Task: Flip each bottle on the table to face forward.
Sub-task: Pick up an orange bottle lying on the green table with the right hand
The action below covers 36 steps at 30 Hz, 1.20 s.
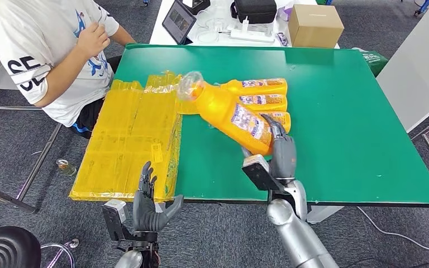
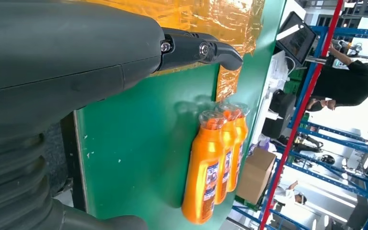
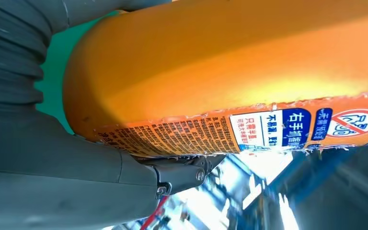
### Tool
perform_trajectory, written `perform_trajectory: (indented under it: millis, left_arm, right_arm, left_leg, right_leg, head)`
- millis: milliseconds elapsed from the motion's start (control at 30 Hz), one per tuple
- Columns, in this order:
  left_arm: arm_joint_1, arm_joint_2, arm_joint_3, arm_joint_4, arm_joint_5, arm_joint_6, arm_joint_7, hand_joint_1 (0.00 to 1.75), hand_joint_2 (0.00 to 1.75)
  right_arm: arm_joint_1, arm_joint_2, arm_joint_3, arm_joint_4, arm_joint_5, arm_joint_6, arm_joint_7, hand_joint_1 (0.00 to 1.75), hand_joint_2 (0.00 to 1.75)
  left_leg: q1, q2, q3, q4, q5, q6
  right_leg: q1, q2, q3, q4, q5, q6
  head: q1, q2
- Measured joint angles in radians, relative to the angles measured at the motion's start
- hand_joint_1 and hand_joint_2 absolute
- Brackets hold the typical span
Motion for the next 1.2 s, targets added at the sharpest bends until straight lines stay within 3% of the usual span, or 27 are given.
perform_trajectory:
  millis: [167,467,800,1200]
  left_arm:
    - [0.003,0.001,0.000,-0.022,0.046,-0.013,0.021,0.00,1.75]
    - [0.012,0.007,-0.008,-0.071,0.227,-0.205,0.092,0.00,1.75]
    - [0.017,0.017,-0.034,-0.127,0.282,-0.307,0.123,0.00,1.75]
    - [0.017,0.021,-0.080,-0.117,0.251,-0.305,0.118,0.00,1.75]
  right_arm:
    - [0.129,0.073,-0.128,-0.192,-0.083,-0.025,-0.145,1.75,1.75]
    - [0.223,0.112,-0.177,-0.248,-0.148,0.035,-0.173,1.75,1.75]
    - [0.239,0.158,-0.160,-0.119,-0.198,0.206,-0.167,1.75,1.75]
    - [0.206,0.243,0.049,0.198,-0.206,0.241,-0.173,1.75,1.75]
  left_leg:
    - [-0.001,0.000,0.000,0.000,-0.001,0.000]
    - [0.000,0.000,0.000,0.000,-0.001,0.000]
    - [0.000,0.000,-0.001,0.000,-0.001,0.000]
    - [0.000,0.001,-0.001,-0.001,-0.001,0.000]
  right_leg:
    - [-0.001,0.000,0.000,0.000,-0.001,0.001]
    - [0.000,0.001,-0.001,0.000,0.000,0.001]
    - [0.000,0.001,-0.001,0.000,-0.001,0.001]
    - [0.000,0.001,-0.002,0.000,-0.001,0.000]
  head:
    - [0.000,0.000]
    - [0.000,0.000]
    - [0.000,0.000]
    - [0.000,0.000]
